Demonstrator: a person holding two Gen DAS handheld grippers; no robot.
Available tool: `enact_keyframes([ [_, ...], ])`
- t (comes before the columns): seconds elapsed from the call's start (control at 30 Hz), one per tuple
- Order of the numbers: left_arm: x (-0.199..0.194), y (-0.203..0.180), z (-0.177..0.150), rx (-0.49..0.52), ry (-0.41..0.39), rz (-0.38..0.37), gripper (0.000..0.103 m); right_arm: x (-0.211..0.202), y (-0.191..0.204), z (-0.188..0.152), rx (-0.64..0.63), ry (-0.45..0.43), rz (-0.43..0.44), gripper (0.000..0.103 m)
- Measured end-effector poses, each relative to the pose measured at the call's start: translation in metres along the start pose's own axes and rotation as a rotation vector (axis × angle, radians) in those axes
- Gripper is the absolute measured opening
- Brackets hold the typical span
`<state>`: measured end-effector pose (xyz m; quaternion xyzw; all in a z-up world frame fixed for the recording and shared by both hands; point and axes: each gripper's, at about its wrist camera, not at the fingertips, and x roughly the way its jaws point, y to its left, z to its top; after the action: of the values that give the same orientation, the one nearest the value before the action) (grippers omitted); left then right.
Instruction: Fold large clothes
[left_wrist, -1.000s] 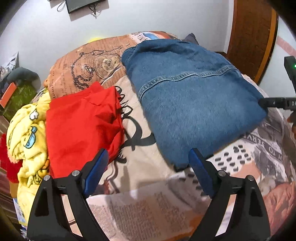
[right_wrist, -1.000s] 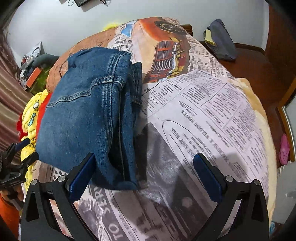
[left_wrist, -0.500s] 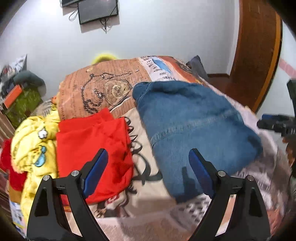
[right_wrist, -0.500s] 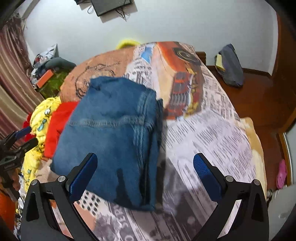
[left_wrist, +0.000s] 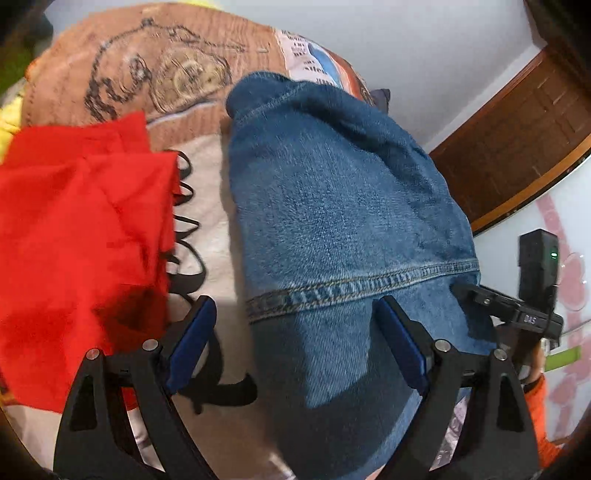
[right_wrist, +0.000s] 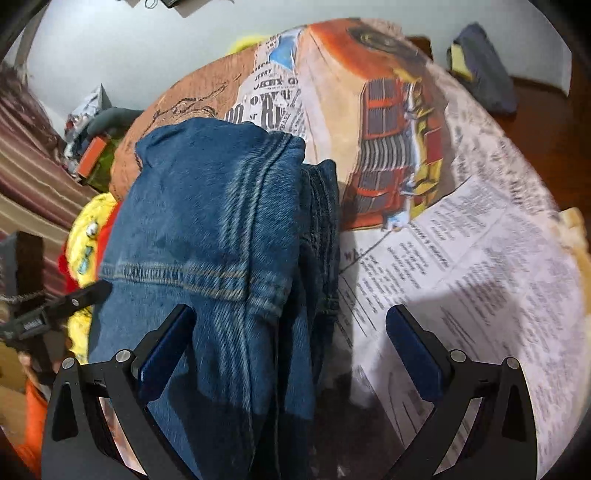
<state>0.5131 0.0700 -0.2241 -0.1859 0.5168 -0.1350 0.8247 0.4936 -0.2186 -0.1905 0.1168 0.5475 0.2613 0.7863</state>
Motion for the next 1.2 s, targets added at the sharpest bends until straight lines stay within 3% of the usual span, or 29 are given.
enact_keyframes([
  [0.1, 0.015, 0.006, 0.005, -0.040, 0.037, -0.051, 0.089, 0.008, -0.004, 0.003, 0.027, 0.025, 0.057, 0.103],
  [0.27, 0.033, 0.020, 0.010, -0.130, 0.084, -0.152, 0.093, 0.014, 0.007, 0.008, -0.015, 0.040, 0.082, 0.103],
  [0.43, 0.040, 0.020, 0.014, -0.155, 0.088, -0.165, 0.096, 0.020, 0.019, 0.013, -0.059, 0.050, 0.088, 0.103],
  [0.53, 0.044, 0.020, 0.021, -0.172, 0.090, -0.163, 0.095, 0.019, 0.021, 0.013, -0.081, 0.050, 0.083, 0.096],
  [0.6, 0.044, 0.018, 0.025, -0.167, 0.070, -0.171, 0.085, 0.017, 0.023, 0.012, -0.082, 0.044, 0.084, 0.089],
  [0.67, 0.042, 0.014, 0.024, -0.142, 0.061, -0.141, 0.080, 0.013, 0.029, 0.009, -0.105, 0.031, 0.078, 0.074],
  [0.87, 0.024, -0.001, 0.017, -0.061, 0.007, -0.099, 0.055, 0.007, 0.045, 0.005, -0.142, 0.001, 0.037, 0.052],
  [1.07, -0.002, -0.023, 0.014, 0.036, -0.015, -0.045, 0.043, -0.002, 0.052, 0.004, -0.129, 0.006, 0.031, 0.042],
  [1.2, -0.029, -0.036, 0.005, 0.084, -0.057, -0.029, 0.041, -0.011, 0.063, 0.005, -0.131, 0.002, 0.031, 0.041],
])
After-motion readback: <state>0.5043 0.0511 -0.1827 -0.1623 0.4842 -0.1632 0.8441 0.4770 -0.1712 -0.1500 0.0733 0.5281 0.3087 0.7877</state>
